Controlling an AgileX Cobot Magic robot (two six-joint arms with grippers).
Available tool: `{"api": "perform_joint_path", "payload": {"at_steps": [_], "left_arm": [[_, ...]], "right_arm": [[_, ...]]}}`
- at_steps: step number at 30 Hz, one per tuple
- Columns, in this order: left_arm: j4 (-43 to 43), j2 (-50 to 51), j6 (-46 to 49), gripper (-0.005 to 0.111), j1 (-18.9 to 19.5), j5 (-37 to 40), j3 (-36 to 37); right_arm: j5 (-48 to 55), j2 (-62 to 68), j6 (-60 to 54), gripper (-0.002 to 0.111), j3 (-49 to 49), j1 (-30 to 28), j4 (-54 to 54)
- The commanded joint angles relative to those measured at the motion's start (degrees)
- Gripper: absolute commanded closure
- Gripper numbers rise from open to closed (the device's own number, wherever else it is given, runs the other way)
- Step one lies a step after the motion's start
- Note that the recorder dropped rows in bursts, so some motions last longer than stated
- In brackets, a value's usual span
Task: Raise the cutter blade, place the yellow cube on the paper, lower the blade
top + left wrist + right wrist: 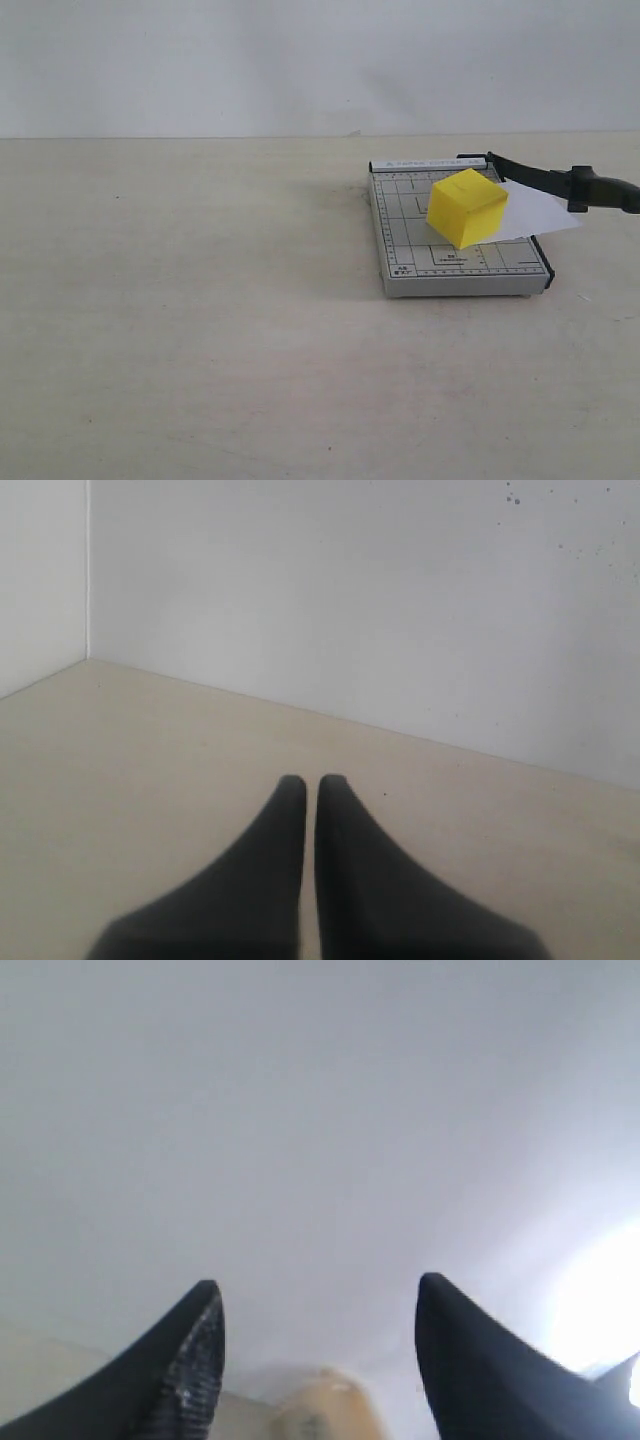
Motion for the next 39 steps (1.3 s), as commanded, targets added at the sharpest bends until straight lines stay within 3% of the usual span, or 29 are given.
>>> {"api": "perform_joint_path", "payload": {"at_steps": [1, 3, 6, 8, 11, 13, 17, 19, 23, 26, 29, 34, 39], "left_arm": [[0.3, -0.1, 0.1, 0.102, -0.3, -0.6, 0.2], [0.3, -0.1, 0.1, 0.102, -0.3, -0.6, 0.2], [0.3, -0.1, 0.4, 0.102, -0.3, -0.6, 0.2], [-0.7, -0.1, 3.5, 0.102, -0.3, -0.2, 0.2], [-14.5, -0.1, 18.9, 0.102, -0.3, 1.6, 0.2], [-22.3, -0.1, 31.4, 0.102, -0.3, 2.3, 0.2], [-42.9, -0.1, 54.2, 0.102, -0.3, 2.4, 0.2], [-53.9, -0.1, 68.9, 0.102, -0.3, 2.4, 0.2], [-72.0, -0.1, 85.8, 0.102, -0.3, 2.5, 0.2], [-77.0, -0.1, 89.4, 0.102, -0.3, 2.5, 0.2], [-84.1, -0.1, 94.8, 0.102, -0.3, 2.4, 0.2], [-86.7, -0.1, 97.9, 0.102, -0.3, 2.5, 0.2], [-85.6, -0.1, 93.9, 0.102, -0.3, 2.5, 0.2]], "right_arm": [[-13.6, 0.1, 4.3, 0.053, -0.6, -0.1, -20.3], [-18.4, 0.1, 18.2, 0.053, -0.8, -0.1, -33.8], [-20.0, 0.1, 50.4, 0.053, -2.1, 0.2, -41.8], [-15.8, 0.1, 63.4, 0.053, -4.8, 2.0, -31.3], [2.1, 0.1, 73.4, 0.053, -8.3, 2.0, -7.0], [14.9, 0.3, 73.5, 0.055, -8.7, -0.3, -2.3], [49.4, 0.4, 69.9, 0.07, -8.7, -4.9, -6.9], [60.3, 0.4, 66.5, 0.077, -8.7, -6.4, -10.6], [73.6, 0.3, 70.9, 0.078, -8.7, -9.3, -14.8], [82.4, 0.4, 79.6, 0.078, -8.7, -10.4, -25.7], [84.5, 0.3, 85.8, 0.078, -8.7, -10.4, -40.3], [85.2, 0.3, 89.2, 0.078, -8.7, -10.4, -43.8], [82.2, 0.8, 97.3, 0.057, -8.7, -10.4, -45.3]]}}
